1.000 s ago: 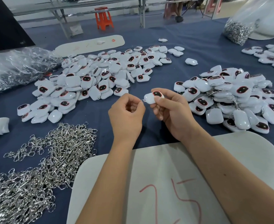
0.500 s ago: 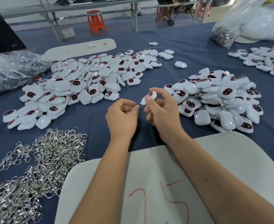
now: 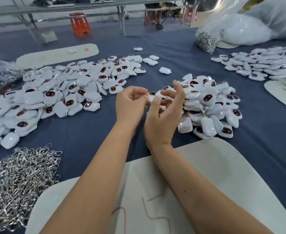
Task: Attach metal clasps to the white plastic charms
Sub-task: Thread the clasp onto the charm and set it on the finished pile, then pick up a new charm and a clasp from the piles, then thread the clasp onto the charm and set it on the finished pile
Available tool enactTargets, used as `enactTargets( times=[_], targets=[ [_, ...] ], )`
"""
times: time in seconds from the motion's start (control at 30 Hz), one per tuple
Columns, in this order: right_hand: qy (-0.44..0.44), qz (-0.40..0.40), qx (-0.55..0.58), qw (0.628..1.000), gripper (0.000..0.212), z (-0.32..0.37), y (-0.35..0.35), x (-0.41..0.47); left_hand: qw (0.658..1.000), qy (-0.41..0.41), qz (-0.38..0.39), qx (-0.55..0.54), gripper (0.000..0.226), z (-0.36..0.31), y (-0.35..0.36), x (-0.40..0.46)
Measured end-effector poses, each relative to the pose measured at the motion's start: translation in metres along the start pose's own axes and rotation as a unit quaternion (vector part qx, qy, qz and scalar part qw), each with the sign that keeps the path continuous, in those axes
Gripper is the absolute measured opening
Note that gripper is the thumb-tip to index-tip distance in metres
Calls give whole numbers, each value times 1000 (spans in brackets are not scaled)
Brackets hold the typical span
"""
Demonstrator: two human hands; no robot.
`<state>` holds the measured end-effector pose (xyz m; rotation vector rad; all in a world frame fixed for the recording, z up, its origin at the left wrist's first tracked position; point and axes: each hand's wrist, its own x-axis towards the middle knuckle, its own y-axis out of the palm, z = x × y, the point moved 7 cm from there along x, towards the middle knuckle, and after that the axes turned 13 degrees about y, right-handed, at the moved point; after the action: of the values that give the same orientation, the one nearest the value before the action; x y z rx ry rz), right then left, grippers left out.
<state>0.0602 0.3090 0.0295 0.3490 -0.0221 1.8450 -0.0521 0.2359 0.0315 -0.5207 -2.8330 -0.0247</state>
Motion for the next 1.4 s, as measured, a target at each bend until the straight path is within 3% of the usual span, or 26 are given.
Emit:
enactTargets(
  times=[0.13,0.23,0.3,0.37,0.43,0.5,0.6,0.67,0.8,0.9,1.03,1.23,1.3,1.4],
  targets=[
    [-52,63,-48,996,29,5,12,-5,995,-29,-64,69,19,21,-49,-7],
    [-115,130,-101,980,27,18,31,-21,982,-31,-110,149,18,21,-94,-8],
    [-142,223,-185,947,27,18,60,-38,972,-23,-117,204,20,16,-121,-7],
    [-171,333,-300,878,26,10,97,-62,957,-12,-108,270,19,9,-145,-8],
    [-210,398,-397,800,29,0,127,-85,930,4,-89,357,15,1,-165,-11],
    [-232,407,-456,757,40,-7,152,-99,892,8,-71,447,15,-5,-188,-16],
    [-203,391,-525,728,63,-21,181,-104,811,-48,-14,583,24,-2,-220,-19],
    [-188,368,-546,729,57,-26,191,-106,780,-117,27,614,32,2,-240,-22],
    [-194,323,-546,749,31,-17,194,-128,797,-158,79,578,33,2,-257,-23],
    [-197,394,-520,732,27,-14,196,-149,802,-157,90,570,24,0,-261,-23],
    [-159,502,-424,737,15,0,191,-157,809,-132,83,567,20,-2,-265,-25],
    [-106,548,-348,753,21,4,176,-148,823,-97,65,556,20,-10,-257,-30],
    [-60,553,-310,771,23,2,171,-140,845,-77,40,528,24,-15,-252,-27],
    [24,562,-253,787,16,-3,162,-125,930,-52,-41,361,19,-16,-238,-22]
  ],
)
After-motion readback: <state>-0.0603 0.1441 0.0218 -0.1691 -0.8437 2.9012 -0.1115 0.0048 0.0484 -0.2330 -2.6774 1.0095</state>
